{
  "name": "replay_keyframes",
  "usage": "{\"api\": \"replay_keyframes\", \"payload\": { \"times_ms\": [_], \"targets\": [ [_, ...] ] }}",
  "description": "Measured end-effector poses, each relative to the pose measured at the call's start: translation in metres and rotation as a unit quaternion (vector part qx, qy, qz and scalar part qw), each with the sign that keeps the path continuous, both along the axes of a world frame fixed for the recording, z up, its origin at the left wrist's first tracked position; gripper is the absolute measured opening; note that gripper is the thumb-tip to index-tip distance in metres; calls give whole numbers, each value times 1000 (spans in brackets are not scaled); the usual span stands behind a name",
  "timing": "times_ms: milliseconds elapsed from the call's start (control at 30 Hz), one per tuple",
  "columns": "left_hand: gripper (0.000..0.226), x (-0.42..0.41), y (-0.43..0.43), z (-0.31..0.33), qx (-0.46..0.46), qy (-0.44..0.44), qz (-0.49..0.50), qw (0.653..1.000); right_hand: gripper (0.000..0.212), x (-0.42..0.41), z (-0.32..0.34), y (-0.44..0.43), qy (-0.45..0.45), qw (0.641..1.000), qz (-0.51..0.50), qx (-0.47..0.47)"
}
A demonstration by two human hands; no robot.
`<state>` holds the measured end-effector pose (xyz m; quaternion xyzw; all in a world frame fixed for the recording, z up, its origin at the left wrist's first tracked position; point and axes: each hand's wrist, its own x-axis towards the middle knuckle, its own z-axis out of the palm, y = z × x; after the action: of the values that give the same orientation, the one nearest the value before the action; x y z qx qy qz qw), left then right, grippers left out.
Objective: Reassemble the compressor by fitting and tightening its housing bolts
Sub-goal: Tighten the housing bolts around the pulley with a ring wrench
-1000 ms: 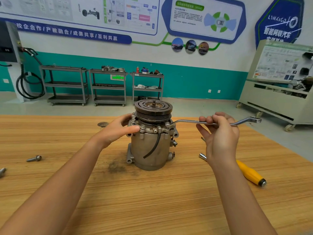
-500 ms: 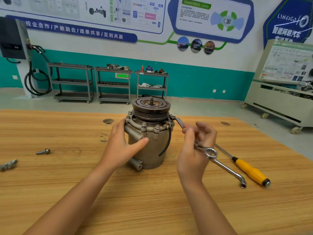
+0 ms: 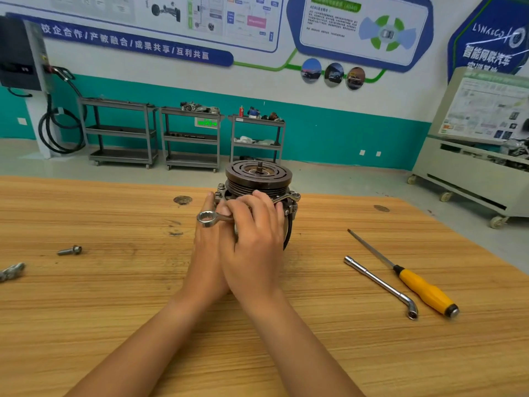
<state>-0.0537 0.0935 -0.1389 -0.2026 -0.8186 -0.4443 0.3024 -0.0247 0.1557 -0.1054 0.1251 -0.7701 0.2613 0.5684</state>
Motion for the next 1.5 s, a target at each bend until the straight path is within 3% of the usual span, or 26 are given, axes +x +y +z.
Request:
{"api": "replay_keyframes", "payload": {
  "times_ms": [67,133,167,233,333,433,533,633,867,1233,1367,1500],
  "targets": [
    [59,-1,0,-6,15,-46,-1,999,29,-3,9,3,41,998,46,-27],
    [70,-2,-1,-16,-34,-16,15,999,38,0,30,10,99,977,147,-118],
    [75,-2,-2,-21,-61,11,25,998,38,3,46,14,120,950,210,-196],
    [81,1,-4,-24,-69,20,30,997,34,10,80,26,157,862,312,-366],
    [81,3,-5,-24,-66,3,28,997,47,19,113,68,224,749,408,-472],
    [81,3,-6,-22,-73,-9,22,997,60,23,126,108,190,697,434,-539],
    [81,3,-8,-22,-79,-9,21,997,34,2,122,136,117,654,377,-645],
    [82,2,-9,-22,-82,-8,24,996,31,-24,107,145,16,605,354,-713],
    [79,1,-10,-23,-74,-11,18,997,33,-56,88,153,-32,554,349,-755],
    [75,2,-11,-23,-70,-3,15,997,26,-82,92,154,-82,596,285,-746],
    [74,2,-10,-23,-67,0,17,998,27,-82,77,155,-68,584,270,-763],
    [74,1,-10,-24,-68,-3,16,998,29,-78,64,159,-52,549,326,-768]
  ]
}}
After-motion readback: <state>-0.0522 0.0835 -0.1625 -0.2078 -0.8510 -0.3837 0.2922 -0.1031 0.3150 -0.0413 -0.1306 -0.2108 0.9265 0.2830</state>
